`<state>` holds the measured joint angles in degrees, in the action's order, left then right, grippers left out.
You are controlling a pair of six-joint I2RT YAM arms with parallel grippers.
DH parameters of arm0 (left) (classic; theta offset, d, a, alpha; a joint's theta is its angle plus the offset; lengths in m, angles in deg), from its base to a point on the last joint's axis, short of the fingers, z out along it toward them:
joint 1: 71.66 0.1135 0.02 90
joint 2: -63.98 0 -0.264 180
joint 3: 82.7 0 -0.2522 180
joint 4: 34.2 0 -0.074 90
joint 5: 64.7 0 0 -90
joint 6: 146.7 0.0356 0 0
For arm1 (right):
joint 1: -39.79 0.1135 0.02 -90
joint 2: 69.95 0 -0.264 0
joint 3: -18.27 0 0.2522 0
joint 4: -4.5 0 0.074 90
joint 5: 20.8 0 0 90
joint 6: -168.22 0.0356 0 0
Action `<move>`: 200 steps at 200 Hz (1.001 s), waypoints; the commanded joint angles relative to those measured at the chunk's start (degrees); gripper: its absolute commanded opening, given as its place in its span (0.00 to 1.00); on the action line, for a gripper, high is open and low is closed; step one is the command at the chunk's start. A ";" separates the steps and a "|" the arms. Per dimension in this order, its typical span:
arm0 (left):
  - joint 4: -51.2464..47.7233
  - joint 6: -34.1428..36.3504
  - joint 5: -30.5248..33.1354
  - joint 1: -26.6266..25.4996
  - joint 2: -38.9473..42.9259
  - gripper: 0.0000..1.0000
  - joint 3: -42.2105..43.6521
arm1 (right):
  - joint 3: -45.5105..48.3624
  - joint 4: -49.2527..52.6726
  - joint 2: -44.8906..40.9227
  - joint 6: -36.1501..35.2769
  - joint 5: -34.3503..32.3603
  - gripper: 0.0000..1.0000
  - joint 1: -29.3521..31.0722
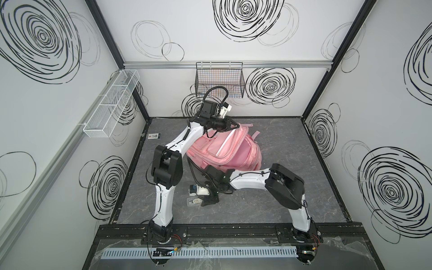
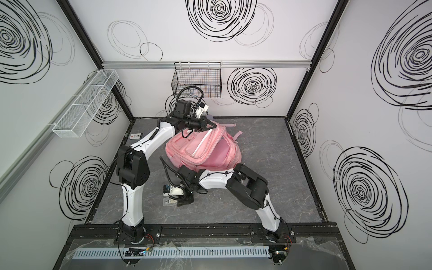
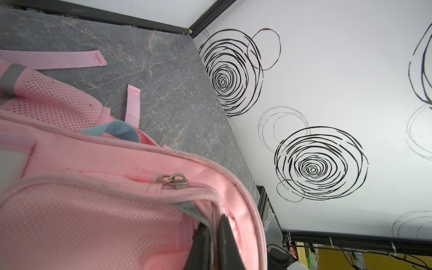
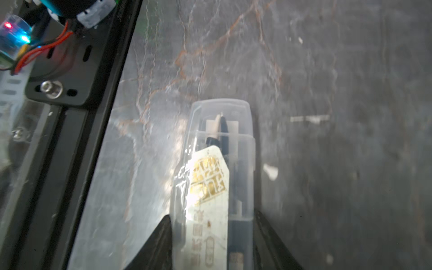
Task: Pack the student bag
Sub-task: 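Lift the pen box and lower it into the backpack opening with the right gripper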
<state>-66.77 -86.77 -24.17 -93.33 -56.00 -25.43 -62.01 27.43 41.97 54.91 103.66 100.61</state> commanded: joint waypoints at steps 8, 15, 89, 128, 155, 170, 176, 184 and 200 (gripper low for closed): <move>7.12 -1.59 -0.10 0.29 4.30 0.00 1.23 | 16.13 -18.34 -18.20 21.96 0.21 0.42 -3.06; 7.90 -2.11 -0.22 0.14 4.54 0.00 1.83 | 20.44 -20.94 -23.00 26.16 -0.97 0.41 -3.95; 15.97 -7.07 -1.16 -1.43 6.69 0.00 6.66 | 37.60 -8.98 -67.56 45.36 -20.99 0.36 -14.62; 17.29 -8.22 -1.67 -2.64 7.13 0.00 6.66 | 36.91 -5.59 -69.01 45.68 -13.77 0.36 -30.76; 17.91 -8.66 -1.70 -3.74 8.16 0.00 7.32 | 36.66 -10.88 -61.48 45.87 -9.97 0.35 -35.14; 18.65 -9.18 -2.02 -4.44 8.67 0.00 7.63 | 36.59 -16.12 -57.73 46.42 -8.90 0.35 -35.17; 18.68 -9.22 -1.94 -4.71 8.78 0.00 7.55 | 36.35 -18.03 -56.06 46.83 -8.67 0.35 -35.16; 18.63 -9.31 -1.94 -5.26 8.88 0.00 7.63 | 35.89 -20.67 -53.91 47.04 -7.98 0.35 -35.17; 18.76 -9.22 -2.03 -6.45 9.30 0.00 8.21 | 34.81 -27.19 -48.73 48.55 -6.69 0.35 -35.08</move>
<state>-56.19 -95.18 -23.19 -97.09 -52.09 -16.95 -25.11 13.15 -11.67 100.87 93.60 65.59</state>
